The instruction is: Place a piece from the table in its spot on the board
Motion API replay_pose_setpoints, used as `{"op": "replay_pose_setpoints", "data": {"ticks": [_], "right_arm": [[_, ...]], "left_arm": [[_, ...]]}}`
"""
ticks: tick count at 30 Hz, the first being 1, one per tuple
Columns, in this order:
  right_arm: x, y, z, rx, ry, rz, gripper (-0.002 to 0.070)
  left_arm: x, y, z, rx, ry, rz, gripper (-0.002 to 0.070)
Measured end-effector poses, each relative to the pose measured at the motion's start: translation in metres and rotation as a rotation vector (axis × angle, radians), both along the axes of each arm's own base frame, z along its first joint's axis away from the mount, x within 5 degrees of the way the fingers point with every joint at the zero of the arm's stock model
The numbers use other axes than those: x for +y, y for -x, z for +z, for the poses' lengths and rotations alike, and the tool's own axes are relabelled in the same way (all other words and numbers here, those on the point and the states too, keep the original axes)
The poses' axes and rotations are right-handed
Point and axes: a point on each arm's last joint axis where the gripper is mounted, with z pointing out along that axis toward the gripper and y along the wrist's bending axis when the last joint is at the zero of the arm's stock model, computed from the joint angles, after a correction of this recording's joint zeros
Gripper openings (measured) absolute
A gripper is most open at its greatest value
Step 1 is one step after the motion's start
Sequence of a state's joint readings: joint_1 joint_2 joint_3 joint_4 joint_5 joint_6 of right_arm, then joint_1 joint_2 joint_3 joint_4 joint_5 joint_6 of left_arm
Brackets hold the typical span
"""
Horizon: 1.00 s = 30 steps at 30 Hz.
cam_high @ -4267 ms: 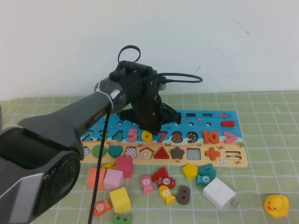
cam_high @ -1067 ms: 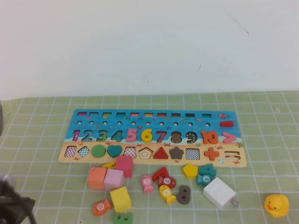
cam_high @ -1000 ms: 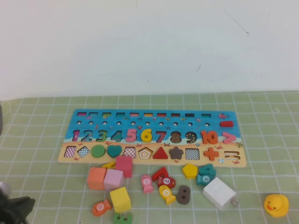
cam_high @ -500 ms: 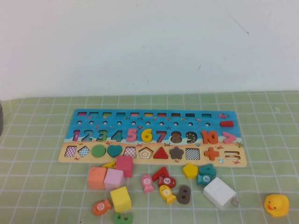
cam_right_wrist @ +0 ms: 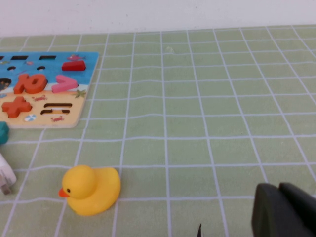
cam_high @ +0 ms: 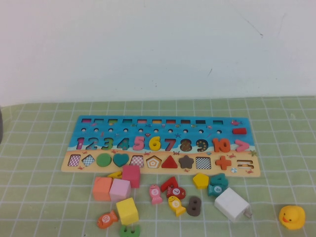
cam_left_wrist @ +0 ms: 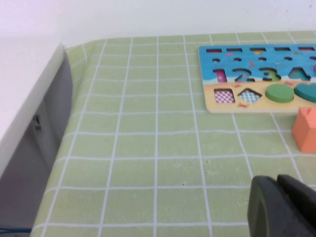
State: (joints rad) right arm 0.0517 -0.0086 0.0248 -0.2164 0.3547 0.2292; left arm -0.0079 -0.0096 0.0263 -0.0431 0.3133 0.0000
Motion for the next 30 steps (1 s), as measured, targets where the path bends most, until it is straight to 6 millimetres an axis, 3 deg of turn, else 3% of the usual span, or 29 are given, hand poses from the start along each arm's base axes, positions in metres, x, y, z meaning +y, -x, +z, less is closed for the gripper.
{"op": "replay_pose_setpoints", "data": {"ticks": [30], "right_arm": [[0.0000, 0.0000, 0.0000, 0.000, 0.000, 0.000, -0.0001]], "left_arm": [[-0.0005, 0.0004, 0.0000, 0.011, 0.013, -0.002, -0.0001]]}}
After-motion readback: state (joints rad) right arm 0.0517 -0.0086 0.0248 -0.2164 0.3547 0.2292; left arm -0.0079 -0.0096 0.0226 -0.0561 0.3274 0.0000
